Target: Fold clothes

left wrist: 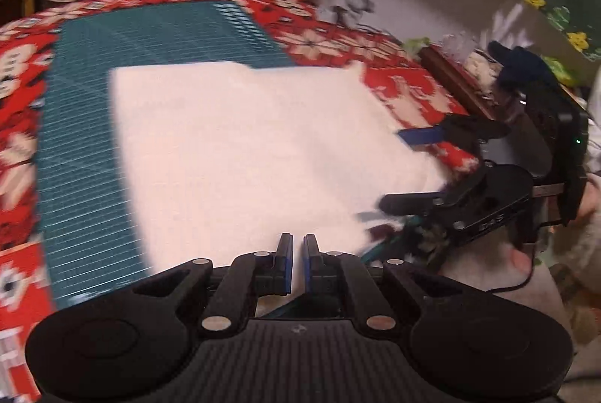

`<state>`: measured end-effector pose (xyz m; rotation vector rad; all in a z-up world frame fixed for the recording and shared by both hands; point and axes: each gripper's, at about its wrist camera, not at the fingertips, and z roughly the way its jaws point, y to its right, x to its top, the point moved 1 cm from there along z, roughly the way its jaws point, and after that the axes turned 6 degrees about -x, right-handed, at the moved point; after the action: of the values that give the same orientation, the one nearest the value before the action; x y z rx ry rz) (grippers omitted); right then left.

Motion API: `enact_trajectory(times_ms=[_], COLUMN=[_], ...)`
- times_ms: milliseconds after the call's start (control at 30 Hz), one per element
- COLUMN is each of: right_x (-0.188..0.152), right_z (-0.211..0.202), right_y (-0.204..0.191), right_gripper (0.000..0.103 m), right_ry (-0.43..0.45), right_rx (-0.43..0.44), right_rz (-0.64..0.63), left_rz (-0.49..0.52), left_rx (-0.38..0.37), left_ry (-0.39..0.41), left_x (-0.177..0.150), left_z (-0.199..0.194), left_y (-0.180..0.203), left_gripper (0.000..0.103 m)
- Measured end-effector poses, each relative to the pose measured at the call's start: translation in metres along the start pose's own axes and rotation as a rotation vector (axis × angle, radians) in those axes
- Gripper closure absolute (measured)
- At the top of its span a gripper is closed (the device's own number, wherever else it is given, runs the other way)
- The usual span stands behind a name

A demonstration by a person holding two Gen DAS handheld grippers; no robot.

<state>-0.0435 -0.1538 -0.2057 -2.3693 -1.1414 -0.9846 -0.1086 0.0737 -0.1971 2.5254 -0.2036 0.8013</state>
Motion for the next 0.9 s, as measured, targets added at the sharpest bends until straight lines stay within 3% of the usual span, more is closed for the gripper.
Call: enact_trajectory(times_ms=[133, 433, 900], right_x=[0.0, 0.001, 0.004], right_z=[0.001, 0.002, -0.002], right_y=[0.0, 0.0, 0.0], right_gripper=[0.001, 0.001, 0.001], right_ry=[0.002, 0.0, -0.039], right_rx=[-0.002, -0.008, -0.013], right_rz=[0.001, 0.004, 0.019], left_rz=[0.068, 0.069, -0.027], left_rx=[0.005, -0.03, 0.054], left_ry=[0.006, 0.028, 0.072], left_x=[0.006, 0.007, 0.007], left_z=[0.013, -0.005, -0.02], left_y=[0.02, 0.034, -0.002], left_gripper=[0.101, 0.1, 0.1])
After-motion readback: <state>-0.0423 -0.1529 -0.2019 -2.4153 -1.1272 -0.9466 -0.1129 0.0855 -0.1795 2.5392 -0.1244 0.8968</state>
